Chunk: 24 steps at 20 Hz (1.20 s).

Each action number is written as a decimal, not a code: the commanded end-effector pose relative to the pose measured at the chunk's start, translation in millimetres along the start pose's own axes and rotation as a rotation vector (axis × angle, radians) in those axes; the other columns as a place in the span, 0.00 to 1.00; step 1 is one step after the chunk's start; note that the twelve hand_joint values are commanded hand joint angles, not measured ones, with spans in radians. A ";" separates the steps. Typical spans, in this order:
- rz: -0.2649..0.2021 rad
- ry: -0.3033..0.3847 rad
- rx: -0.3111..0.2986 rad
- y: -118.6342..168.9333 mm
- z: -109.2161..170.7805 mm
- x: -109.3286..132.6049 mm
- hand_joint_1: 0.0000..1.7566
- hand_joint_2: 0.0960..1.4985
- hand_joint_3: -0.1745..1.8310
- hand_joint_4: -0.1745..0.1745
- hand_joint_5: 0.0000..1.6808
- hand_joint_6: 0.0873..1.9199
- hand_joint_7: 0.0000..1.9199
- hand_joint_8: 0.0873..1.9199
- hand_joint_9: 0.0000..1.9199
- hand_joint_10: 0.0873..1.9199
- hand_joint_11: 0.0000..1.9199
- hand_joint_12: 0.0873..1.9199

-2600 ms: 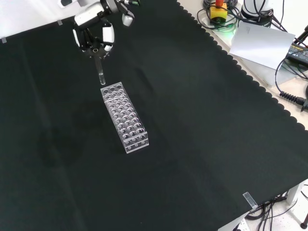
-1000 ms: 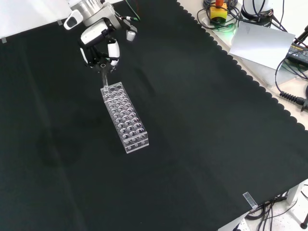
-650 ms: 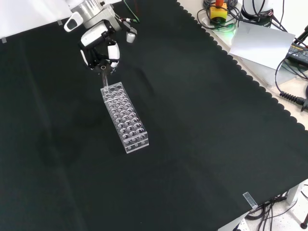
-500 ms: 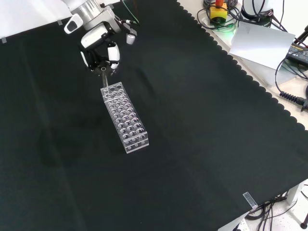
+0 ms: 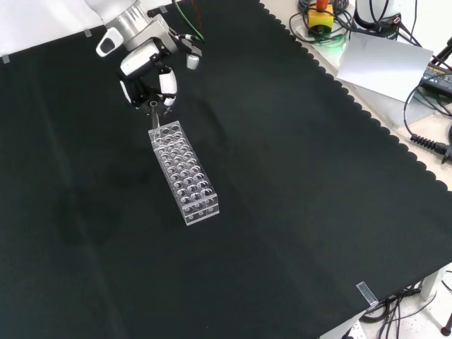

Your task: Put the test tube back in the rack.

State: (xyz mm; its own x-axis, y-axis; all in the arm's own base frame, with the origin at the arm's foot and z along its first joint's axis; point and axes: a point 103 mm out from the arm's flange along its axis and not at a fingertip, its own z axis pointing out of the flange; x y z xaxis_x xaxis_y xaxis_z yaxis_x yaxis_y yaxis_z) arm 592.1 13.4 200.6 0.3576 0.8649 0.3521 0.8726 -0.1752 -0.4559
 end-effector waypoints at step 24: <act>-0.009 0.015 0.009 -4.3 4.8 -5.4 0.76 0.32 0.47 0.00 0.82 0.22 0.75 0.22 0.86 0.33 0.66 0.43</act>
State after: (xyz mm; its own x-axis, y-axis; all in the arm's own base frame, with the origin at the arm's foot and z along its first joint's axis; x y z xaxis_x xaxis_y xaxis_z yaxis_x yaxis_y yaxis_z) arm 581.0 9.4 195.3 0.3578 0.8564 0.3724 0.8729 -0.1650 -0.4591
